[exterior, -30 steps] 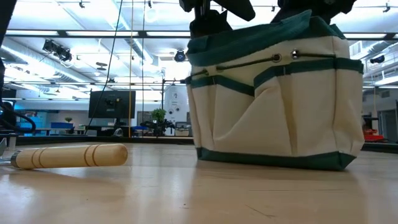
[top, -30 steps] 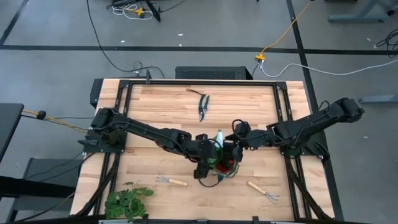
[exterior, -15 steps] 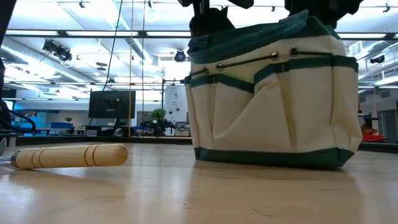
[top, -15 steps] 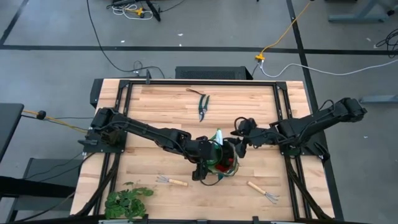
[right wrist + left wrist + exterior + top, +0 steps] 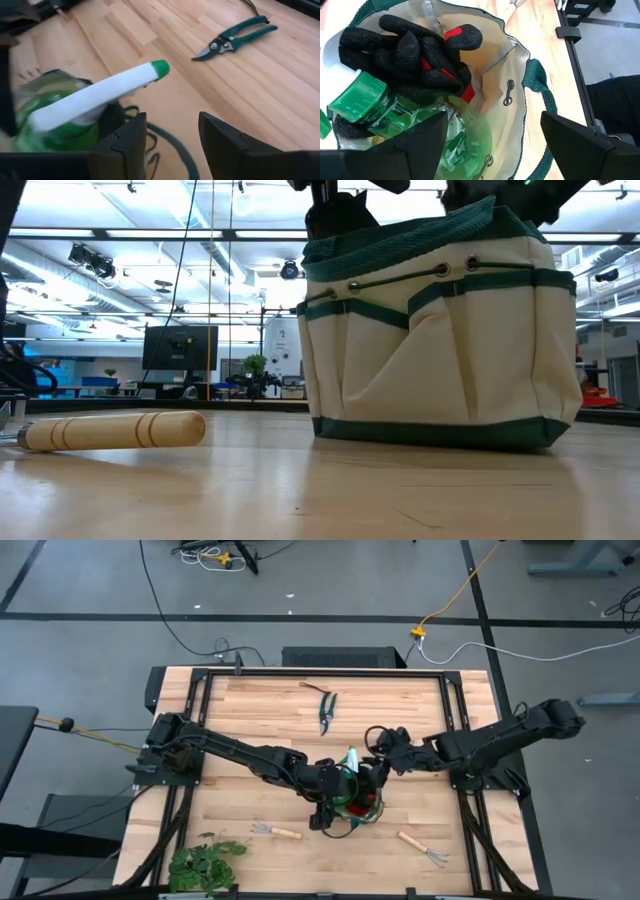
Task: Pick & Place Garden tools in Gardening bag
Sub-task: Put the green spray bottle into the green gardening bag
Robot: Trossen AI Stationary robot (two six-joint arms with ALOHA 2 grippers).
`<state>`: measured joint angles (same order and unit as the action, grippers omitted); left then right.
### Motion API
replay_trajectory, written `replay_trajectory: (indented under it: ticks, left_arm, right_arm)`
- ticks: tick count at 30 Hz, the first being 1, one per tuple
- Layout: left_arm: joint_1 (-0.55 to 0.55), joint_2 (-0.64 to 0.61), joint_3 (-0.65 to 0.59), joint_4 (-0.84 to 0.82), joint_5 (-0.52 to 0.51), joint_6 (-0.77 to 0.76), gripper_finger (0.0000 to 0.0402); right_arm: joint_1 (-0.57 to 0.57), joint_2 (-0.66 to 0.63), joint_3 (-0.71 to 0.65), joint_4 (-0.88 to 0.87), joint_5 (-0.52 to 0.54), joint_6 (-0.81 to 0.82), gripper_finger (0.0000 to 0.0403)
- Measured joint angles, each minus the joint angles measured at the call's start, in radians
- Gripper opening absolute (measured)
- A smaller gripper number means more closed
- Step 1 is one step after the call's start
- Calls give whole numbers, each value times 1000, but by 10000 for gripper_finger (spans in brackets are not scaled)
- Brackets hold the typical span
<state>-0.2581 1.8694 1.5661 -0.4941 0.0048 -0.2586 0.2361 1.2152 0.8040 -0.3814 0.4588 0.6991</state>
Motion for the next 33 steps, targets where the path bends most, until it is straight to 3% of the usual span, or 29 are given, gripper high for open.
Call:
replay_trajectory:
  ticks: [16, 33]
  left_arm:
    - [-4, 0, 0, 4, 2, -1, 328]
    - [-4, 0, 0, 0, 20, -21, 327]
  right_arm:
    - [-156, 140, -14, 118, -32, -134, 182]
    - [-229, 141, -200, 637, -297, -219, 182]
